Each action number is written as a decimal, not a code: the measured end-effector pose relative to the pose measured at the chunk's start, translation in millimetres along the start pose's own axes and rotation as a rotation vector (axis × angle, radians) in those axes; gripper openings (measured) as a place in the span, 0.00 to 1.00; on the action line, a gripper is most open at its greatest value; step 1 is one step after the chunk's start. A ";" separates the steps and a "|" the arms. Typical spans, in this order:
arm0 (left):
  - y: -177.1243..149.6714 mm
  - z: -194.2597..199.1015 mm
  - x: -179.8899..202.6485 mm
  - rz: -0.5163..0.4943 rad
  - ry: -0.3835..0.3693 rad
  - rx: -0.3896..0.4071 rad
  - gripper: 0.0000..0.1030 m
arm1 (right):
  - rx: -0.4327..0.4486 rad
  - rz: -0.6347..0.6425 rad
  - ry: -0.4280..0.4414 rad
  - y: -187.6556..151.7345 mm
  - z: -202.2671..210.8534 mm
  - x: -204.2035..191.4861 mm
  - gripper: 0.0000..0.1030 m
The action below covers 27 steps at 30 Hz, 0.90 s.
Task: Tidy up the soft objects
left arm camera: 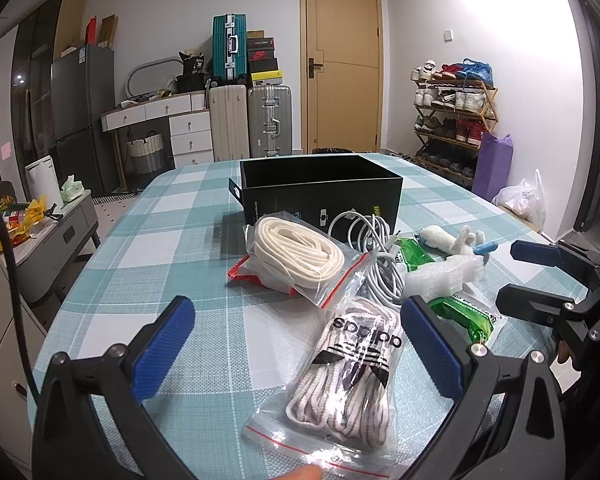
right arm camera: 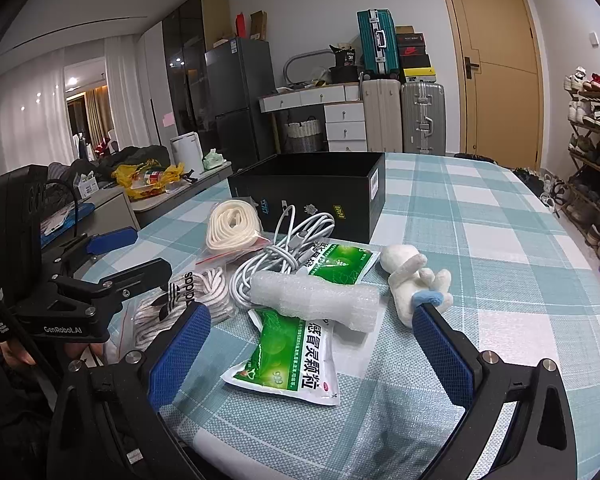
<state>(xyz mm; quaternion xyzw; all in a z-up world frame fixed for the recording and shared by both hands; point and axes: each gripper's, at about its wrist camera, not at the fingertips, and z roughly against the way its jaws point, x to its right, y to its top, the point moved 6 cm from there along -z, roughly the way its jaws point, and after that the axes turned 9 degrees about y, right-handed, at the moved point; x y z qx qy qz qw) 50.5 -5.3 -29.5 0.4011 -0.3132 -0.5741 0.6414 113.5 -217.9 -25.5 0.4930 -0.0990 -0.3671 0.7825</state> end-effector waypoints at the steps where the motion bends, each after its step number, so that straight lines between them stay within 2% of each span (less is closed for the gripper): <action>1: 0.0 -0.1 0.1 -0.001 0.000 0.000 1.00 | 0.000 -0.001 0.001 -0.1 0.1 0.2 1.00; 27: 0.2 -0.6 1.1 -0.007 -0.001 -0.004 1.00 | -0.003 0.000 0.001 -0.7 -0.7 0.8 1.00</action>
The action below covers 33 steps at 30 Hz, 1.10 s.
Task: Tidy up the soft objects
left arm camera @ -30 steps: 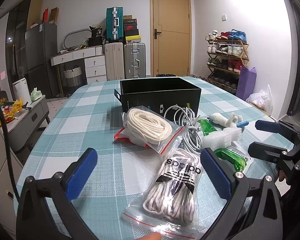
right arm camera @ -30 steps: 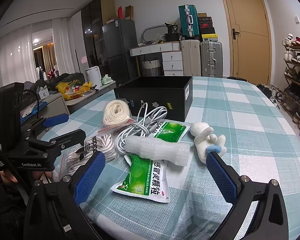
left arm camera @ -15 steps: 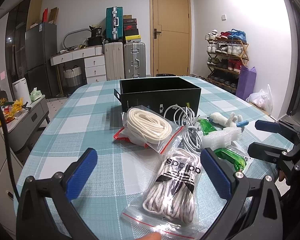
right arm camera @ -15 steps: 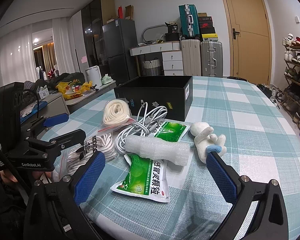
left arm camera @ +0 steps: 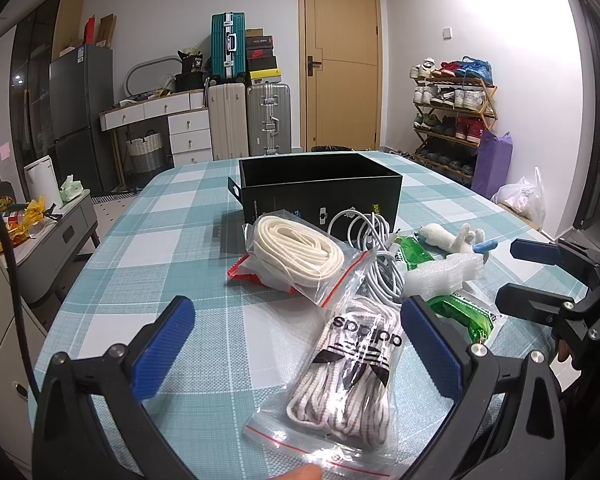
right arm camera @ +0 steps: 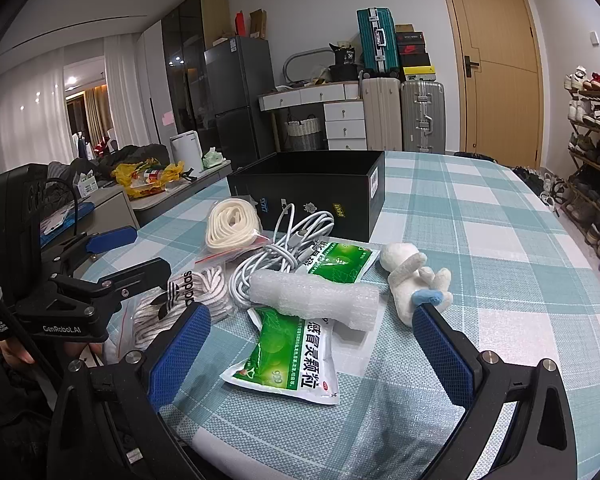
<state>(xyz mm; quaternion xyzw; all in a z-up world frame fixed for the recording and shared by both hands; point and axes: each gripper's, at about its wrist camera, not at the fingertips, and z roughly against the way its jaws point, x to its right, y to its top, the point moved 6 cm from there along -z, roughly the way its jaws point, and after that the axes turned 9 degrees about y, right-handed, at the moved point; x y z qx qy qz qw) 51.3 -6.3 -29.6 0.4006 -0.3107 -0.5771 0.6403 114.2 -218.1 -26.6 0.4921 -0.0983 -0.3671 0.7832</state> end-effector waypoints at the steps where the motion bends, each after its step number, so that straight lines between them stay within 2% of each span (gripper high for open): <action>1: -0.1 -0.1 0.0 -0.001 0.000 0.000 1.00 | 0.000 0.001 0.000 -0.2 -0.1 0.1 1.00; 10: 0.8 -0.2 -1.0 -0.001 -0.001 0.002 1.00 | 0.000 0.000 -0.020 1.3 2.0 1.0 1.00; 15: 2.8 2.1 -2.3 -0.006 -0.010 0.001 1.00 | -0.001 -0.003 0.014 3.6 4.0 -3.8 0.99; 19: 4.1 5.7 0.1 -0.005 -0.030 -0.001 1.00 | -0.036 -0.021 0.021 1.5 -1.6 -4.2 1.00; 27: -3.9 -4.8 5.1 -0.047 -0.061 -0.055 1.00 | -0.140 -0.065 0.047 -11.4 -20.0 -1.5 0.99; 31: -10.4 -10.1 11.0 -0.078 -0.073 -0.092 0.99 | -0.189 -0.042 0.048 -18.4 -30.0 -5.4 0.87; 33: -14.4 -11.6 15.2 -0.103 -0.080 -0.103 0.99 | -0.210 -0.025 0.042 -21.4 -34.2 -8.6 0.86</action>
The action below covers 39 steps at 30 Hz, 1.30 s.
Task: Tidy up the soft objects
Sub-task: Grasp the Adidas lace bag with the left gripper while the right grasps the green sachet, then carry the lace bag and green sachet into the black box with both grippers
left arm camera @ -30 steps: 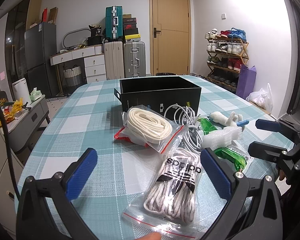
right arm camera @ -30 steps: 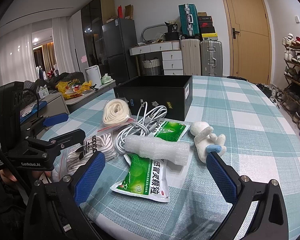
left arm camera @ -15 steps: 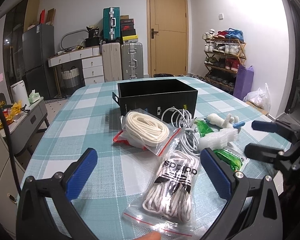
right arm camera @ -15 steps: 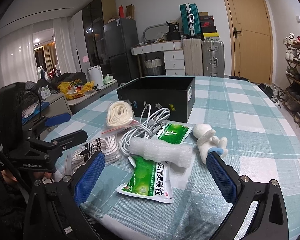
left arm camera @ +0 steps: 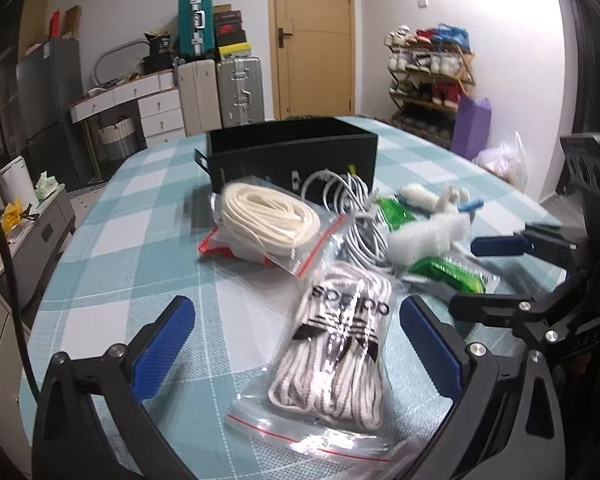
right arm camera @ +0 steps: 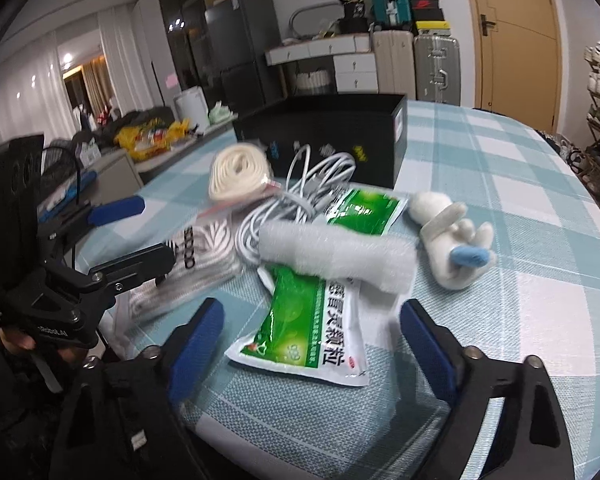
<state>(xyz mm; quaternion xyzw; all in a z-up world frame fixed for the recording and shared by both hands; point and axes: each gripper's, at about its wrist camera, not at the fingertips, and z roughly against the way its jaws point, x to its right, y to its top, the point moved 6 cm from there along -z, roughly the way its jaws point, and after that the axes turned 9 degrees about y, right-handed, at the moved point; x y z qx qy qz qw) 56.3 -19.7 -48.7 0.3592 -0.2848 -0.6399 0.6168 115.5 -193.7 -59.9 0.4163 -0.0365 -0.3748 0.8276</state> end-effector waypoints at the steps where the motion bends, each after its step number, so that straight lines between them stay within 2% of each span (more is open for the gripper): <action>1: -1.0 -0.4 1.9 -0.009 -0.003 -0.003 0.99 | 0.000 0.004 -0.001 -0.7 -0.4 -0.9 0.85; 8: -8.7 -6.3 7.9 -0.027 -0.023 -0.042 0.91 | -0.006 0.033 -0.022 -0.1 -5.2 -3.6 0.73; 15: -15.3 -9.0 18.0 -0.059 -0.073 -0.077 0.55 | -0.011 0.065 -0.019 1.0 -8.7 -10.0 0.65; 19: -14.6 -5.7 19.7 -0.068 -0.080 -0.068 0.46 | -0.012 0.067 -0.015 0.5 -8.3 -11.9 0.59; 20: -13.8 -5.1 17.7 -0.062 -0.086 -0.065 0.45 | -0.007 0.064 -0.012 0.9 -7.6 -11.9 0.56; 22: -12.9 -3.8 16.9 -0.058 -0.093 -0.063 0.42 | -0.006 0.068 -0.021 0.9 -7.1 -11.2 0.40; 31: -8.4 5.4 14.7 -0.032 -0.119 -0.037 0.38 | 0.022 0.094 -0.007 2.7 -2.6 -12.6 0.35; 39: 2.4 16.3 12.3 0.007 -0.157 0.006 0.37 | 0.114 0.114 0.044 10.7 14.6 -24.5 0.35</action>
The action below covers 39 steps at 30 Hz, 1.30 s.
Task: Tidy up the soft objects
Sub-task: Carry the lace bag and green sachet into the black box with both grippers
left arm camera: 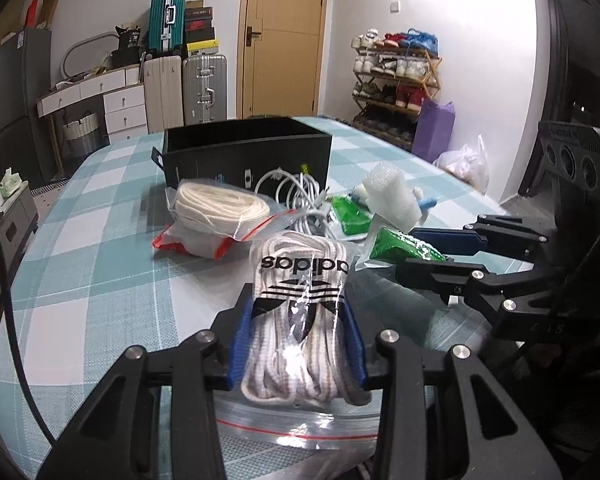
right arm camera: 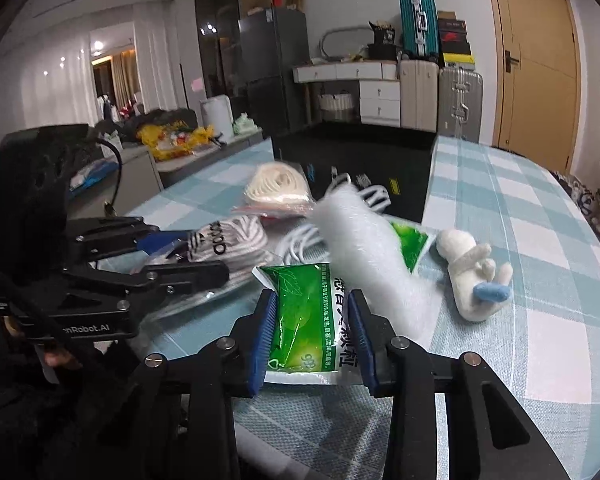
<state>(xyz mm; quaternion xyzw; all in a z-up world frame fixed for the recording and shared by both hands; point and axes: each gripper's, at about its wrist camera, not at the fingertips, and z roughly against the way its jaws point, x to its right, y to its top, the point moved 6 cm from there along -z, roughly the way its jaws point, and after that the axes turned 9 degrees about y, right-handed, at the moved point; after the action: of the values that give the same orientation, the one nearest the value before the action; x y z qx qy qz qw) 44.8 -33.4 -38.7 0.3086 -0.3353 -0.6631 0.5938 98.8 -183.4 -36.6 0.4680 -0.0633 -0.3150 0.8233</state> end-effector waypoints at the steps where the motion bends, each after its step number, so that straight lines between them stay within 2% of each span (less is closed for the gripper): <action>1: 1.4 1.8 0.2 0.005 -0.004 0.006 0.37 | 0.006 0.001 0.005 0.9 2.0 -1.6 0.35; 10: 18.7 21.0 1.3 0.034 -0.018 0.073 0.37 | 0.099 0.004 0.011 15.1 22.1 -9.1 0.35; 17: 34.0 32.8 -4.2 0.081 0.007 0.125 0.37 | 0.176 -0.012 0.003 30.2 40.0 -10.4 0.35; 27: 57.8 36.6 -27.5 0.145 0.061 0.170 0.37 | 0.207 -0.020 0.010 56.5 48.7 -11.6 0.35; 39: 94.2 30.9 -55.9 0.201 0.113 0.201 0.37 | 0.272 -0.013 -0.026 108.4 66.4 3.3 0.35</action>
<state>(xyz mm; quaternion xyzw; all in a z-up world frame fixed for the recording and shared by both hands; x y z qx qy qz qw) 80.4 18.0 56.5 0.3680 -0.3953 -0.5451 0.6412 124.8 -194.4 87.4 0.5716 -0.1129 -0.3149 0.7492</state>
